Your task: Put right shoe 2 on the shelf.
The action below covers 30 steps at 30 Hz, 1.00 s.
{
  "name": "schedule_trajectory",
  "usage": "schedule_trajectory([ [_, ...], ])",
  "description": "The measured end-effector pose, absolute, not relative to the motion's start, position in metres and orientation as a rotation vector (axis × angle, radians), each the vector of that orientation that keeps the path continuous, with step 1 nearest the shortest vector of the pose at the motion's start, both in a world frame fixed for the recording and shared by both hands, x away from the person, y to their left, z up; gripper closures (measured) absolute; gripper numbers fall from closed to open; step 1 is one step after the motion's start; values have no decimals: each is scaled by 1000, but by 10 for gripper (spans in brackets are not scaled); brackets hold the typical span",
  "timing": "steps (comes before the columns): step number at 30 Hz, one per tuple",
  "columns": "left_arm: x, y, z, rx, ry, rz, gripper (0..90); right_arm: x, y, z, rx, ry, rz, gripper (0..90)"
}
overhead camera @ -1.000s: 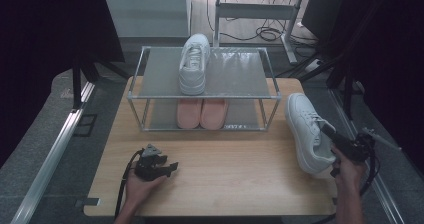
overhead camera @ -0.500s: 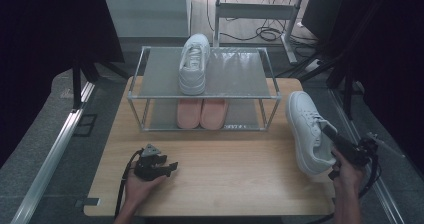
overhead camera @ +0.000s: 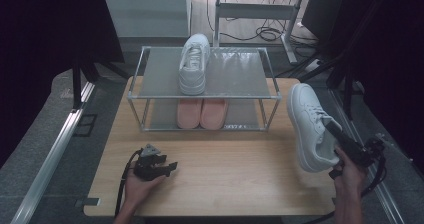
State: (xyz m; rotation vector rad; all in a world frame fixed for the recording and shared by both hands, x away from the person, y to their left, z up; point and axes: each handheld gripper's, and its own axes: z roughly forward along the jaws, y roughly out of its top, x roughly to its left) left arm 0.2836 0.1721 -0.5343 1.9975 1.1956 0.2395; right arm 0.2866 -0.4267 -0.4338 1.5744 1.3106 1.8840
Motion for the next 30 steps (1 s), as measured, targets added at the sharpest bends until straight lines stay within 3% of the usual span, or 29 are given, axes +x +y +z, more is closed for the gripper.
schedule_trajectory([
  [30,284,170,-535,1995,1197,232,437,303,-402,-380,1461,1215,2058,820],
])
